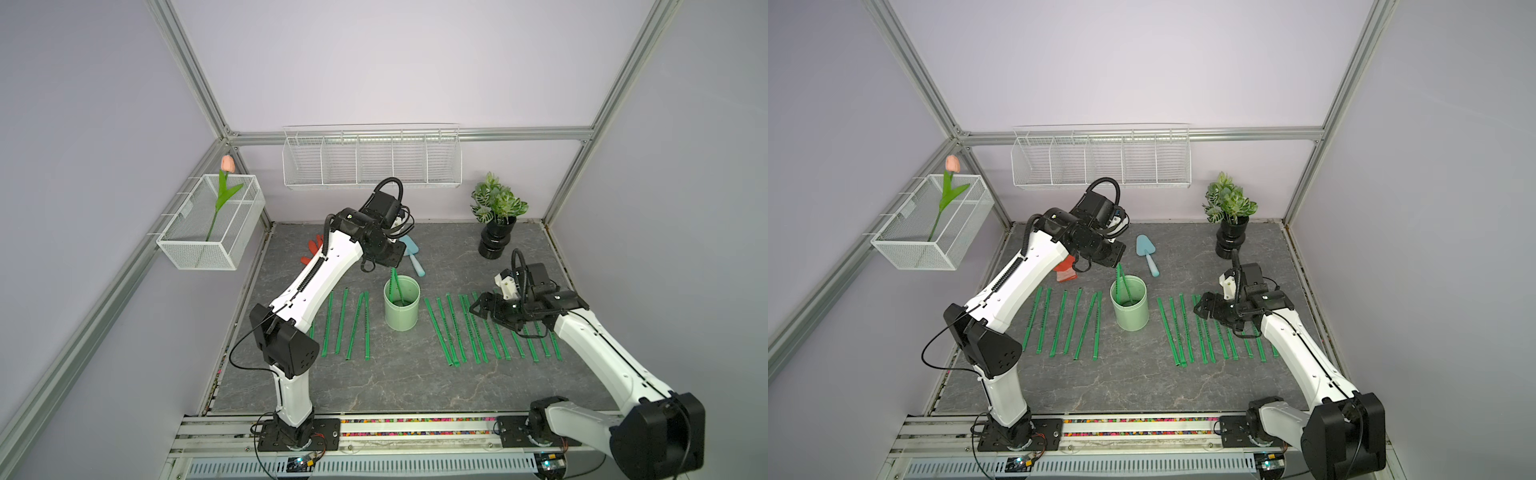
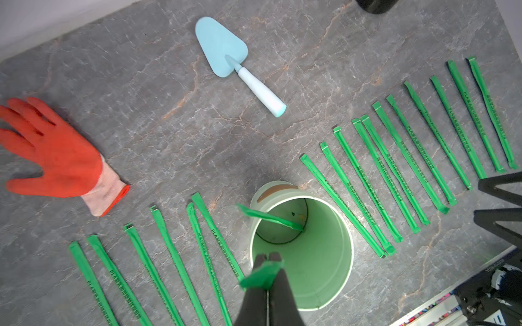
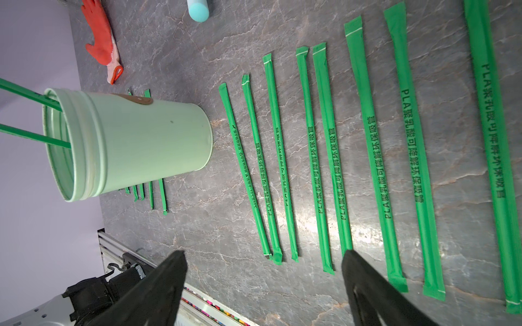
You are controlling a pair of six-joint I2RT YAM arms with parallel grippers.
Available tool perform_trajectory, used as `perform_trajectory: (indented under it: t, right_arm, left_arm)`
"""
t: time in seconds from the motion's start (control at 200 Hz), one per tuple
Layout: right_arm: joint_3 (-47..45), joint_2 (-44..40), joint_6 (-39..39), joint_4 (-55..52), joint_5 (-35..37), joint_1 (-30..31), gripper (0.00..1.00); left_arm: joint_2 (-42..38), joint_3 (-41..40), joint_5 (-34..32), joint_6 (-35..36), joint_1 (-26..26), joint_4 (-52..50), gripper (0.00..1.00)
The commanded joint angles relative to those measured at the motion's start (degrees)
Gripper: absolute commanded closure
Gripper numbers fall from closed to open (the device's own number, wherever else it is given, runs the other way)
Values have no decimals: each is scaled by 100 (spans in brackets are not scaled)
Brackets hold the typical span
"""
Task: Take the straws out of the storage container
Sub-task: Pick up the straw from the container, then place the straw at the center of the board.
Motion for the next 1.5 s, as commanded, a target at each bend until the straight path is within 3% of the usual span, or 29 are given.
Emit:
perform_trajectory:
  t: [0.0, 0.365, 0.61, 0.795, 1.055, 1.494]
  right_arm:
    - [-88, 101, -37, 137, -114, -39, 11]
    - [-84, 329, -84, 315, -251, -33, 11]
    - [-40, 406, -98, 366, -321, -33, 11]
    - [38, 482, -118, 348, -367, -29, 11]
    - [92, 390, -241, 73, -157, -18, 11]
    - [134, 292, -433, -241, 384, -6, 11]
  left_arm:
    - [-58, 559, -441, 23, -13, -569, 96]
    - [-556, 1334, -969, -149, -14, -780, 96]
    - [-981, 1421, -1562, -199, -5, -804, 97]
    - [-1147, 1456, -1634, -221, 71, -783, 96]
    - [-543, 1089, -1897, -660, 512, -1528, 96]
    - [1158, 892, -2362, -1151, 1881, -2361, 96]
